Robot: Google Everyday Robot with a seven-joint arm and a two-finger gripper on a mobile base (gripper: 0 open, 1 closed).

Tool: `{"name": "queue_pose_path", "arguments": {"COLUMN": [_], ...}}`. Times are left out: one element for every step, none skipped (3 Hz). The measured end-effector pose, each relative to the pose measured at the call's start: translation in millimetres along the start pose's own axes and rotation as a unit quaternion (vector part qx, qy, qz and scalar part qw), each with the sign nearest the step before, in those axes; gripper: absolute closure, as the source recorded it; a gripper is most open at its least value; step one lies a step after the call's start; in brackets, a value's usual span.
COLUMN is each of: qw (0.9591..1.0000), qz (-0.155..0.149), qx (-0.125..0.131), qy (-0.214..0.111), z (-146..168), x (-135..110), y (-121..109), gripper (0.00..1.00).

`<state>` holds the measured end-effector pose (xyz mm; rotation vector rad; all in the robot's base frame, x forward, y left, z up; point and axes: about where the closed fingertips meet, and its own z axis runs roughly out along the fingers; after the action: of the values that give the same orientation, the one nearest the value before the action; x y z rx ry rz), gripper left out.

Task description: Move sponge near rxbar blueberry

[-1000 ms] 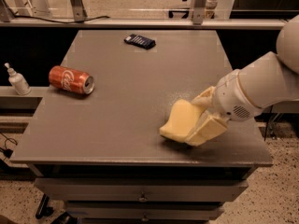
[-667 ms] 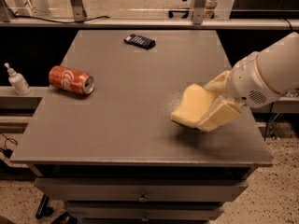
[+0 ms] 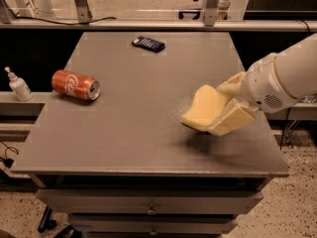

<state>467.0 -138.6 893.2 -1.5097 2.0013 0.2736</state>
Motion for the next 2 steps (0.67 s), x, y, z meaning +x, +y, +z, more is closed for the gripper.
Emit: {"name": "queue_pose_path", "arguments": {"qw": [0.9991,0.9964], "qz": [-0.001,0.003], "qx": [0.038,0.081], "qy": [-0.017,-0.024], "z": [3,5], "x": [-5,-5], "y": [-34,-84], "gripper": [1.0,1.0]}}
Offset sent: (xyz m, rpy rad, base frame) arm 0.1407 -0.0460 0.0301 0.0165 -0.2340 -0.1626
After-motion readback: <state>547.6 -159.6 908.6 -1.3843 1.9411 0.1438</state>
